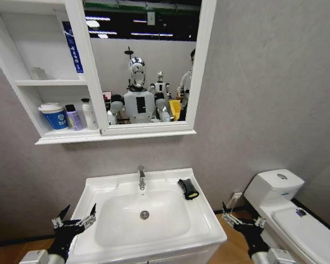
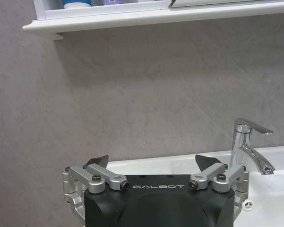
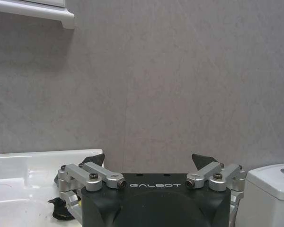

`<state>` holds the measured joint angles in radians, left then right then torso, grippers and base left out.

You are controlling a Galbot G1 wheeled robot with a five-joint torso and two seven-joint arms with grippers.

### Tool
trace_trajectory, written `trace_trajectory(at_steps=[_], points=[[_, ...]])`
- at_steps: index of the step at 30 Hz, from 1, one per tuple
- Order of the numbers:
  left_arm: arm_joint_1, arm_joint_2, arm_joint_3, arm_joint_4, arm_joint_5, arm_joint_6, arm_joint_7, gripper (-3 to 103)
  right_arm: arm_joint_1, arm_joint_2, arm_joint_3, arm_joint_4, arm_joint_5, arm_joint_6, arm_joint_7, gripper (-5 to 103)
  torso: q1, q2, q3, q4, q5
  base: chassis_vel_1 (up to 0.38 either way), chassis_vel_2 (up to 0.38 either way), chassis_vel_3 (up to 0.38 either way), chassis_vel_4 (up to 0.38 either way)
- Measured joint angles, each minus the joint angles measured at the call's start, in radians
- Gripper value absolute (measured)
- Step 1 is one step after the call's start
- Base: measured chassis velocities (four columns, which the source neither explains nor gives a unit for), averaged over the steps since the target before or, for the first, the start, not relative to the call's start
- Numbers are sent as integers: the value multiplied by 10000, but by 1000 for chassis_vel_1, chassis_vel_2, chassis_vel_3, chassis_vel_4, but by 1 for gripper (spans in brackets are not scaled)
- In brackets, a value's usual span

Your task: Move facial cleanser and shampoo from washbasin to cabinet, then wipe washbasin with towel.

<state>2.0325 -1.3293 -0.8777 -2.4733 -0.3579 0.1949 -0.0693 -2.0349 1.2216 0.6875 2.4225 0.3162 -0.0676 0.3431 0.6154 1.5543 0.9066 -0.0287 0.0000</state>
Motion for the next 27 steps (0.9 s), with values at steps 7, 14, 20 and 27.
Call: trace_trajectory(at_steps=[7,14,20,27], points=[[0,0,0,0,0,0,0,100,17,-6,-12,-22,9,-5,-4,100,3,-1,1,0,0,28,-27,-22,24],[0,0,0,0,0,1,0,100,29,-10,-22,-38,19,-9,-10,100,-1,0,0,-1,1,151,-140,-146,133],[0,0,0,0,0,0,0,100,34,-15,-24,-41,23,-9,-13,100,-1,-1,1,0,0,238,-243,-218,229],[-1,0,0,-1,0,0,0,100,38,-17,-29,-48,28,-10,-21,100,0,0,0,0,2,294,-300,-292,294]])
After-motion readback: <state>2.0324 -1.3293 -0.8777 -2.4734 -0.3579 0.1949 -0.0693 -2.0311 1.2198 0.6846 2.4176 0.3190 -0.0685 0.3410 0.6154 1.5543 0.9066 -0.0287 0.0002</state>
